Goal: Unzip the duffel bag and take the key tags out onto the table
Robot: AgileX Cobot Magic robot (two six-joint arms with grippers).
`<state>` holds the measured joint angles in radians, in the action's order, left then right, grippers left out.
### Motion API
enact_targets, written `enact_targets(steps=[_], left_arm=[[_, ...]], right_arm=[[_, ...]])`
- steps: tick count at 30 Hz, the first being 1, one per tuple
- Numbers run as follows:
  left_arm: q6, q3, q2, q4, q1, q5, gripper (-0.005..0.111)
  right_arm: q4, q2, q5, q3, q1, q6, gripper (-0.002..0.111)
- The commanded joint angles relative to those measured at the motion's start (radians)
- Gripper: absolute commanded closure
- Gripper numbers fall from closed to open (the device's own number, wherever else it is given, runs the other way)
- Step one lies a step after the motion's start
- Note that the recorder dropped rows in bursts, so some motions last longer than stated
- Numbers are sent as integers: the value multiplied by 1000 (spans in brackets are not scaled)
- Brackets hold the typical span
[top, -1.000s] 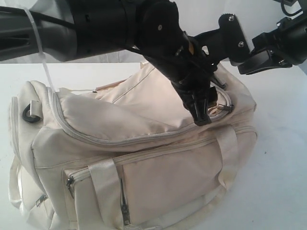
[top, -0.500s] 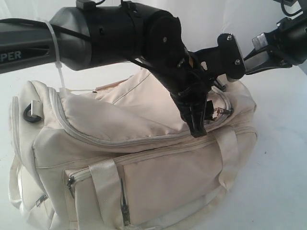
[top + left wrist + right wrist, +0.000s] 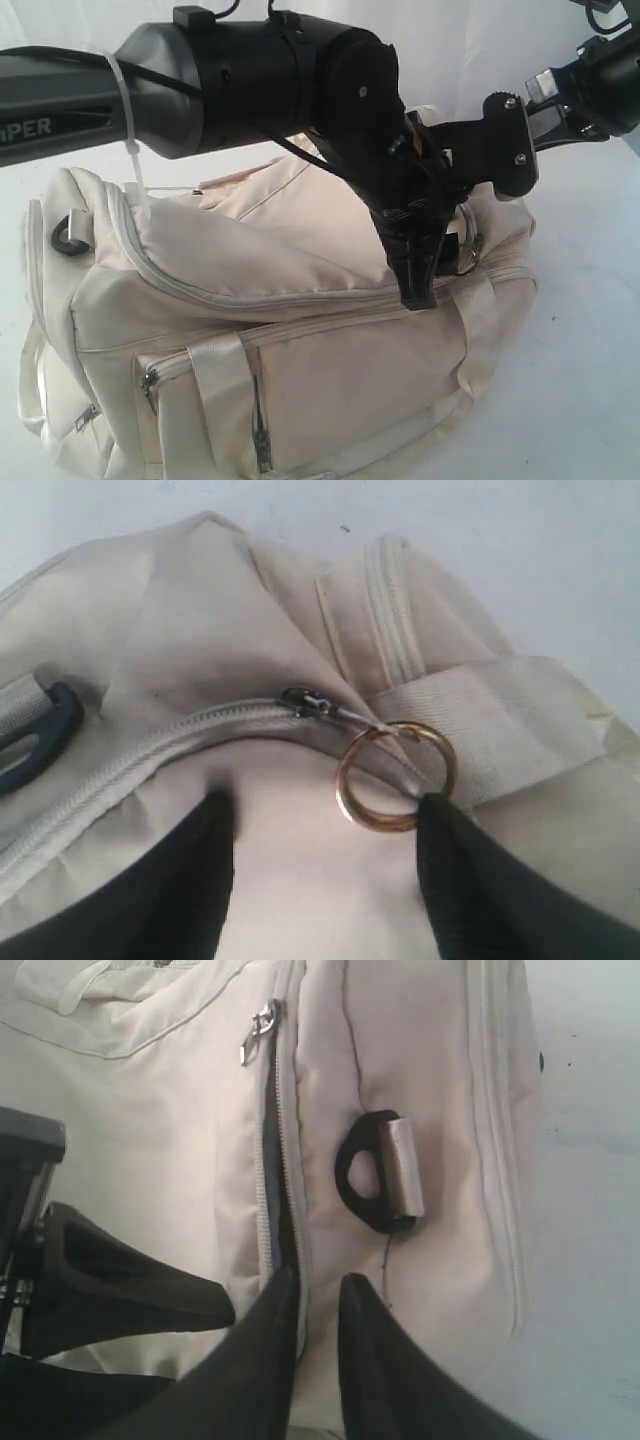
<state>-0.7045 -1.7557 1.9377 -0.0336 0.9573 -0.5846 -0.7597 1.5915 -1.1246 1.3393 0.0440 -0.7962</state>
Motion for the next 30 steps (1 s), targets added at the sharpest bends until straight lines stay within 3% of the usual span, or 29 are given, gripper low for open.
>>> enact_targets(steps=[1,14,18,21,27,30], left_arm=[[-3,-2,-12,-26,10,-21,48],[24,-2,-54,-146,12,-142,48],[-41,-2,-36,-186,47,-128,48],[-168,-2,-9,-92,87,-95,48],[-190,-2,28,104,101,14,48],[-190,-2,41,110,101,53,48]], right_arm=[[-7,-2,-3,-3,-5,-13,93],[-3,-2,-3,-3,-5,-13,93],[-3,-2,-3,-3,-5,-13,93],[2,-2,-3,-3,-5,-13,93],[10,-2,5,-3,-5,-13,93],[11,-2,5,-3,-5,-13,93]])
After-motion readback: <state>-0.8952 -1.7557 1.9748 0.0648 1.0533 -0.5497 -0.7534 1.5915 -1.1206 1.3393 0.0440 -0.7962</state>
